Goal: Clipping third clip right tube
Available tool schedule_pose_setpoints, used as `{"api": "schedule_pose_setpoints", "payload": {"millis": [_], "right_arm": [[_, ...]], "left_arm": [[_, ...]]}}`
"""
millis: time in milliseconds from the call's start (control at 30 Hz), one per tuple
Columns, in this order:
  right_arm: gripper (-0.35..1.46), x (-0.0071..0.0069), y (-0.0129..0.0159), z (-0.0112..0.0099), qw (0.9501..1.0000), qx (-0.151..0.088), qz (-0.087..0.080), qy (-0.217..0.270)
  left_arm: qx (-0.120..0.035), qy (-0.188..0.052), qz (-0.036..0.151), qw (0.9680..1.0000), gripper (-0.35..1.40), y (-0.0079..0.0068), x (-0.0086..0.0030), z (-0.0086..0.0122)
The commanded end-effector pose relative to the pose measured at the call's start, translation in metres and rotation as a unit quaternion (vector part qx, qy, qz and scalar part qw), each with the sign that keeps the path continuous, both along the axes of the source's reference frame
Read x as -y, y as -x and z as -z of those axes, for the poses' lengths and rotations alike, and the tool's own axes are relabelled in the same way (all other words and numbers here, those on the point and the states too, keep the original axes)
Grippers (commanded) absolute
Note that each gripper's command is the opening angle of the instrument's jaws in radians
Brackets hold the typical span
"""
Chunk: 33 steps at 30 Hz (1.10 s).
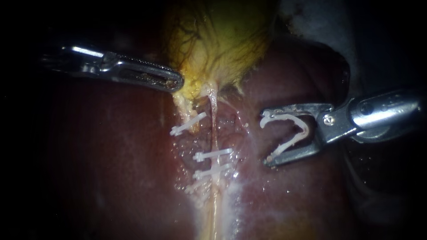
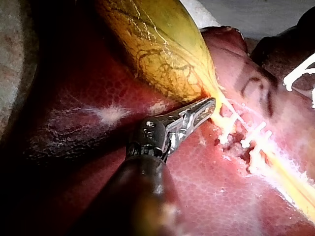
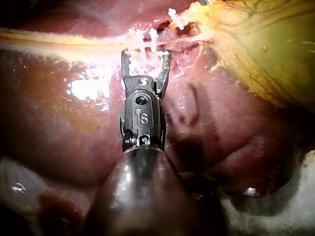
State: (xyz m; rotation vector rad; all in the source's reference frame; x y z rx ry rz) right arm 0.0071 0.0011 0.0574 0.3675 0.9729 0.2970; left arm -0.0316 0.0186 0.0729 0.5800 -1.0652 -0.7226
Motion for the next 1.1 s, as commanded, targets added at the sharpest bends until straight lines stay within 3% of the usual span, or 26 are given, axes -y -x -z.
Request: {"api": "schedule_pose_setpoints", "payload": {"millis": [33,233,433,600,933,1100], "right_arm": [[0.59,0.0,0.0,0.0,1.0,0.0,0.0,0.0],[0.59,0.0,-0.0001,0.0,1.0,0.0,0.0,0.0],[0.59,0.0,-0.0001,0.0,1.0,0.0,0.0,0.0],[0.59,0.0,-0.0002,0.0,1.0,0.0,-0.001,0.0],[0.58,-0.0001,-0.001,0.0,1.0,-0.005,-0.007,0.0],[0.58,-0.0004,-0.002,-0.0001,0.9991,-0.02,-0.02,-0.032]], "left_arm": [[0.001,0.0,0.001,1.0,-0.35,0.0,0.0,0.0],[0.007,-0.001,0.009,0.9999,-0.35,-0.0011,-0.0007,0.0018],[0.012,0.003,0.034,0.9993,-0.35,-0.0038,-0.0029,0.0054],[0.015,0.012,0.047,0.9987,-0.35,-0.0058,-0.0041,0.007],[0.013,0.012,0.049,0.9986,-0.35,-0.0061,-0.0039,0.007],[0.013,0.013,0.049,0.9986,-0.35,-0.0061,-0.0037,0.0069]]}}
